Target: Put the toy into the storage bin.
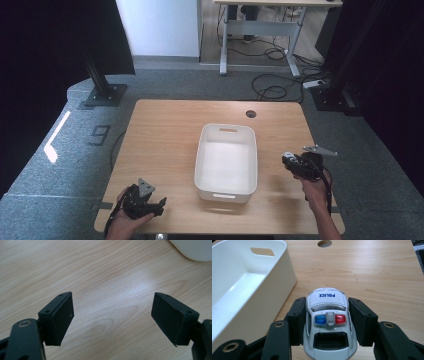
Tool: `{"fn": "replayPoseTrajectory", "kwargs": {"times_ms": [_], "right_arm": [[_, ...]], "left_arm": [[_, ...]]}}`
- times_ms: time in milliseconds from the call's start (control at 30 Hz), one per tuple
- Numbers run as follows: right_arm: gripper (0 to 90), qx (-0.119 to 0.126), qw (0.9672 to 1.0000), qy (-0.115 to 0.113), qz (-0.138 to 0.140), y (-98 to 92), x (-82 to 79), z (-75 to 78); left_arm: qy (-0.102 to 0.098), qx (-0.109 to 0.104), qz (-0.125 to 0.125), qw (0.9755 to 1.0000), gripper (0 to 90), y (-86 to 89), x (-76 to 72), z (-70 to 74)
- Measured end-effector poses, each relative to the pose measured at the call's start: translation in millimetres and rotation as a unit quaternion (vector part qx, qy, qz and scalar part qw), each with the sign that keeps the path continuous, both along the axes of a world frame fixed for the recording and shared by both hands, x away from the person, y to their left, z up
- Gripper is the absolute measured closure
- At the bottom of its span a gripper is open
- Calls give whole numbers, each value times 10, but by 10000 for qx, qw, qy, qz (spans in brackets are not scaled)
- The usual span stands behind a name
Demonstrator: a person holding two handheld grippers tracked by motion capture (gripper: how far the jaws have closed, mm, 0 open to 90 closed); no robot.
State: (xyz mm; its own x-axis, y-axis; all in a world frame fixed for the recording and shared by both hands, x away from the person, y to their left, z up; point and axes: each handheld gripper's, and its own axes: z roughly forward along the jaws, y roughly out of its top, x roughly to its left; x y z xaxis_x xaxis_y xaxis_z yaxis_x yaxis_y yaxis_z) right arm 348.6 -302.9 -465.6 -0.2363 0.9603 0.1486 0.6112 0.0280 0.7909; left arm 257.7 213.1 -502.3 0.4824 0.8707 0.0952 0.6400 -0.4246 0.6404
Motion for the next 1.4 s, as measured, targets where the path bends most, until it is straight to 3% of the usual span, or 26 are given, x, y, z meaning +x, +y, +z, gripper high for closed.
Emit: {"fn": "replayPoseTrajectory", "kwargs": {"times_ms": [1400], "right_arm": [[500,-17,9992,-164,367,520,152,263]], "left_arm": [[22,-1,-1,10000,189,3,-10,-2]]}}
